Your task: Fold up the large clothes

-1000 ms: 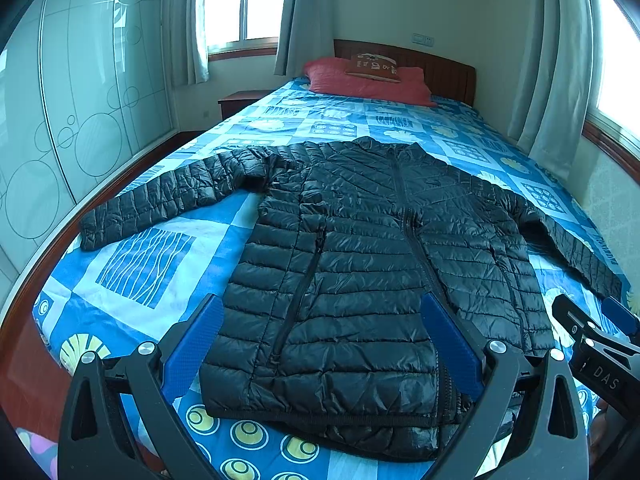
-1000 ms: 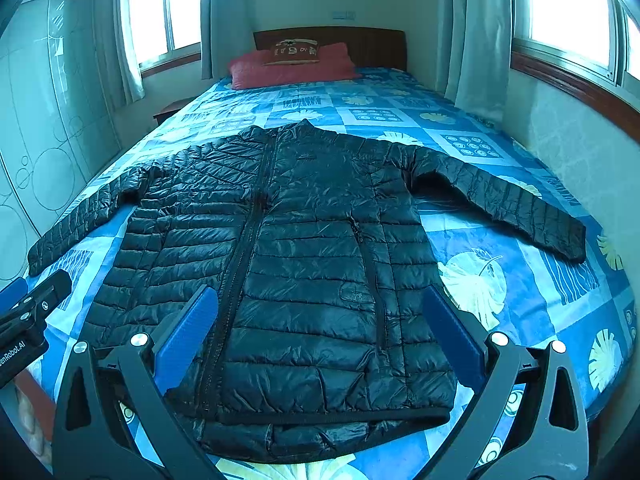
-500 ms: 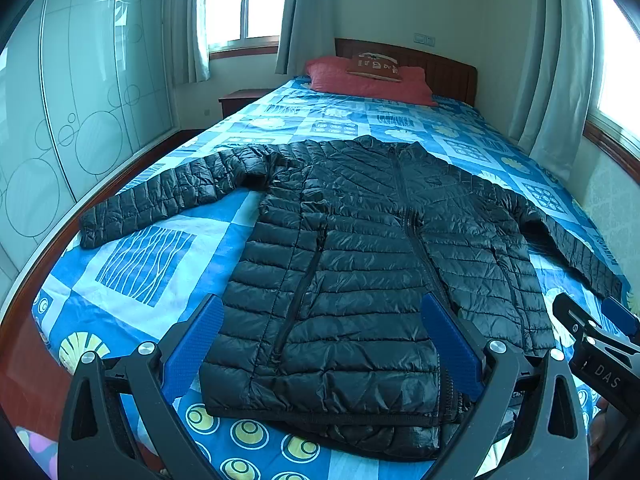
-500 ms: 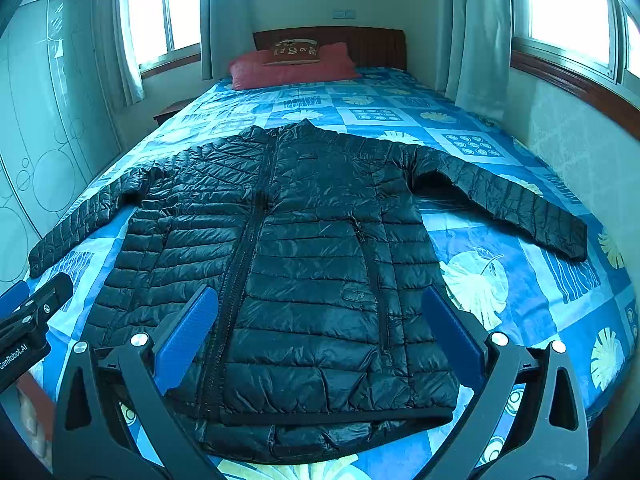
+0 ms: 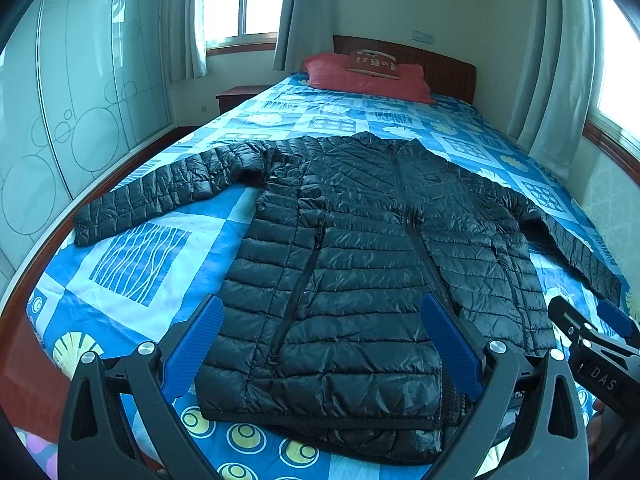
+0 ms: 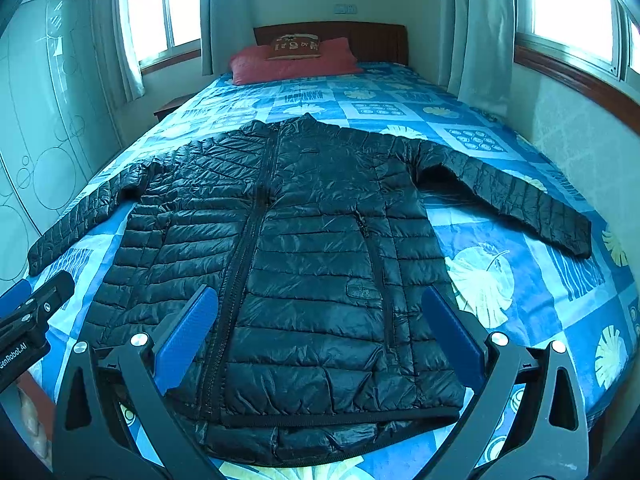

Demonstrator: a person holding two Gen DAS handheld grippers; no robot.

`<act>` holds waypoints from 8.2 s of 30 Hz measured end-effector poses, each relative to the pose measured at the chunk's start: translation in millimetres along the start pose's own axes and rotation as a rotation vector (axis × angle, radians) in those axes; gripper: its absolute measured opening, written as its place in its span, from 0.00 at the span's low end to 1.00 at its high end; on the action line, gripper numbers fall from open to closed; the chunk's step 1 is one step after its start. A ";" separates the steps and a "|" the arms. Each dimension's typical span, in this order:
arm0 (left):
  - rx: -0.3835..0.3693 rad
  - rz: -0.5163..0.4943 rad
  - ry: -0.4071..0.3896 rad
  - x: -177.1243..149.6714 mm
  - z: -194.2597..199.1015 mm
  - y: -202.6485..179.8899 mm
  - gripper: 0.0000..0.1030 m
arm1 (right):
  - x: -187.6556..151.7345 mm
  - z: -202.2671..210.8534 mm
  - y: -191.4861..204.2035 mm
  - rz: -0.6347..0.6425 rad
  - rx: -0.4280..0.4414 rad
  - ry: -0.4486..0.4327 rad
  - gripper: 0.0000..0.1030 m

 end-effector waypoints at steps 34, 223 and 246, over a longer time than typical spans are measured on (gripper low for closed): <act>0.023 0.032 0.110 4.0 -65.4 23.5 0.95 | 0.0 -57.9 -46.5 -0.144 0.046 0.122 0.80; 0.284 0.847 -0.159 13.7 -143.2 467.6 0.95 | 119.5 -342.9 -26.1 0.036 0.042 0.110 0.87; 0.298 0.725 -0.253 70.9 -132.2 441.8 0.06 | 119.1 -342.4 -26.5 0.034 0.045 0.108 0.87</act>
Point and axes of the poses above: each gripper's, at about its wrist camera, not at the fingertips, and z roughly against the way its jaws point, y to its left, x to its top, the point moved 9 cm from there along -z, roughly the way its jaws point, and after that the axes turned 5 degrees about -x, right-handed, at the moved point
